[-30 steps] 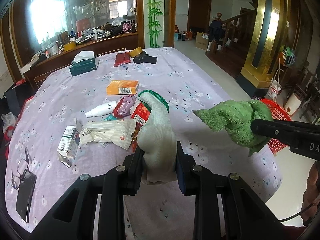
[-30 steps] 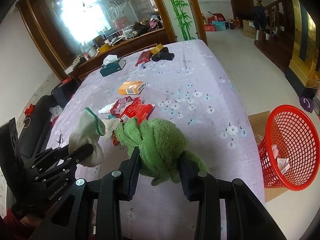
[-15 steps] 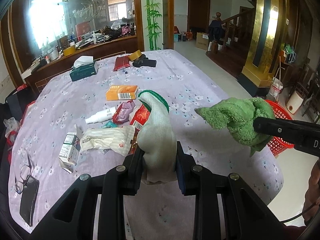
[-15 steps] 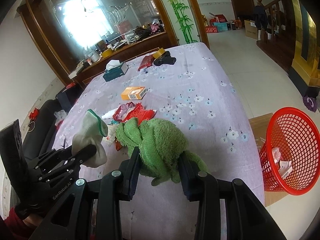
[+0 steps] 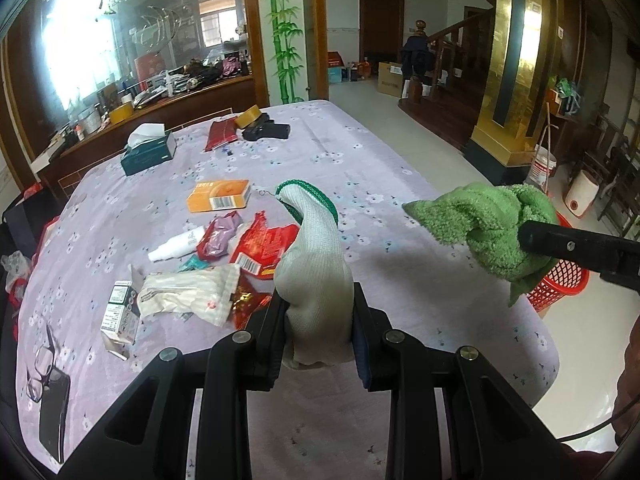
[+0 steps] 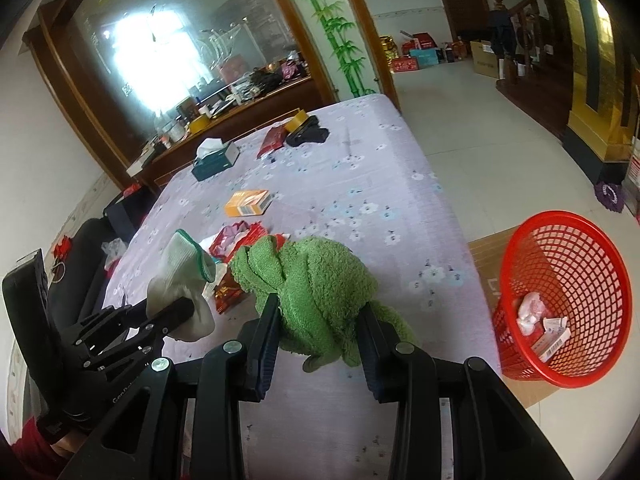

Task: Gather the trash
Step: 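Carry the green towel to the red basket with the right gripper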

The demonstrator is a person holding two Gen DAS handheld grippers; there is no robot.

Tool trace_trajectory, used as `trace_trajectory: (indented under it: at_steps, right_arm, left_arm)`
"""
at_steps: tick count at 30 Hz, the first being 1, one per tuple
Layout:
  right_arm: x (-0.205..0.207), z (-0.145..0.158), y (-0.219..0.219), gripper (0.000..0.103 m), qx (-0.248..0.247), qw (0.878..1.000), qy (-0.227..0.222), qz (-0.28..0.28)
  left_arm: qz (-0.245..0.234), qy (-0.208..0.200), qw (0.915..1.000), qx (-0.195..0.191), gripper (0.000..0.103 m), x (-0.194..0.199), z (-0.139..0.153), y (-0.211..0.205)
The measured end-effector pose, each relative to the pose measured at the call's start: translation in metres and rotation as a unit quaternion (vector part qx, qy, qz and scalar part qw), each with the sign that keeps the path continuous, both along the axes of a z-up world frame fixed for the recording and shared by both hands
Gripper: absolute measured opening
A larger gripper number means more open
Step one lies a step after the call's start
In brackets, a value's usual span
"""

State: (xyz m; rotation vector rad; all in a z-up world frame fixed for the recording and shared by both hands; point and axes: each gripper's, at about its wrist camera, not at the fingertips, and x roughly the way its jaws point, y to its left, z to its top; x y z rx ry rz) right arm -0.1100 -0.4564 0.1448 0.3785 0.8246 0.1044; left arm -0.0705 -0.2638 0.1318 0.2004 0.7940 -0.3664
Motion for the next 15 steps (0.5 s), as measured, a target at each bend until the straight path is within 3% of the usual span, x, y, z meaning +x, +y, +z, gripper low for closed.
trace_trajectory:
  at_steps: [15]
  right_arm:
    - [-0.029, 0.013, -0.069, 0.039, 0.020, 0.996, -0.015, -0.085]
  left_arm:
    - [-0.062, -0.010, 0.9980, -0.001, 0.027, -0.001, 0.013, -0.061]
